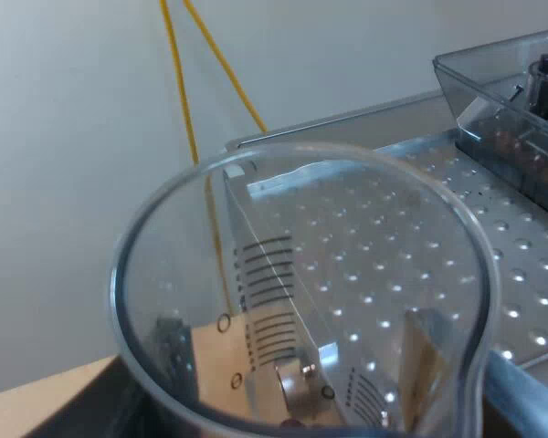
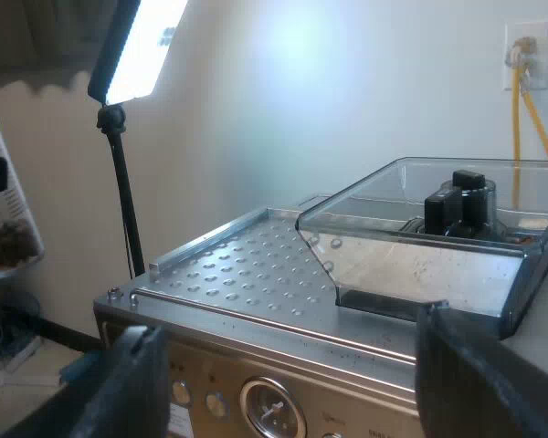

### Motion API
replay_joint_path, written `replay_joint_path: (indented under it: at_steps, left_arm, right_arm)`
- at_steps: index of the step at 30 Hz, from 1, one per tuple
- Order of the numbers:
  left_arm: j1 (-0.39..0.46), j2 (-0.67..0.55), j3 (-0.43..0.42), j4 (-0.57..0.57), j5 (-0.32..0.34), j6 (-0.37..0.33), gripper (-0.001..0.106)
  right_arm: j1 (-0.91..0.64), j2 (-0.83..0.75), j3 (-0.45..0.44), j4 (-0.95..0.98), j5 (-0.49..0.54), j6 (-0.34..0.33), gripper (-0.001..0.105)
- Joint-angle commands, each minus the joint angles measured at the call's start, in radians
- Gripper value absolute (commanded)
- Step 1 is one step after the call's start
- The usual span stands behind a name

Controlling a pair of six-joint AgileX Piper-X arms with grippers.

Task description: Pour the beans into the coffee machine

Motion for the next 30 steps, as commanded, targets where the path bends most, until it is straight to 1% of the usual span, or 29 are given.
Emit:
replay_joint_path:
  at_steps: [1,2,3,6,7,9,14,17,20,24,30]
  left_arm:
    - [-0.024,0.038,-0.064,0.022,-0.026,-0.009,0.045]
    - [-0.047,0.089,-0.125,0.048,-0.05,0.023,0.045]
    - [-0.055,0.103,-0.138,0.054,-0.065,0.034,0.045]
    - [-0.089,0.155,-0.208,0.097,-0.146,0.068,0.045]
    - [-0.093,0.16,-0.216,0.102,-0.15,0.07,0.045]
    - [-0.117,0.191,-0.249,0.115,-0.185,0.07,0.045]
    - [-0.163,0.245,-0.294,0.114,-0.212,0.072,0.045]
    - [-0.197,0.28,-0.322,0.114,-0.253,0.072,0.045]
    - [-0.228,0.314,-0.345,0.114,-0.277,0.094,0.045]
    - [-0.257,0.366,-0.383,0.114,-0.287,0.094,0.045]
    - [-0.258,0.435,-0.45,0.114,-0.293,0.094,0.045]
  right_arm:
    - [0.001,-0.009,-0.012,-0.022,0.002,-0.015,0.059]
    - [0.001,-0.009,-0.012,-0.022,0.002,-0.015,0.059]
    - [0.001,-0.009,-0.012,-0.022,0.002,-0.015,0.059]
    - [0.001,-0.009,-0.012,-0.022,0.002,-0.015,0.059]
    - [0.001,-0.009,-0.012,-0.022,0.002,-0.015,0.059]
    - [0.001,-0.009,-0.012,-0.022,0.002,-0.015,0.059]
    - [0.001,-0.009,-0.012,-0.019,0.002,-0.015,0.059]
    - [0.001,-0.009,-0.012,-0.02,0.002,-0.015,0.059]
    - [0.001,-0.009,-0.012,-0.013,-0.004,-0.013,0.059]
    - [0.001,-0.009,-0.012,-0.014,-0.007,-0.013,0.059]
    - [0.001,-0.009,-0.012,-0.014,-0.007,-0.013,0.059]
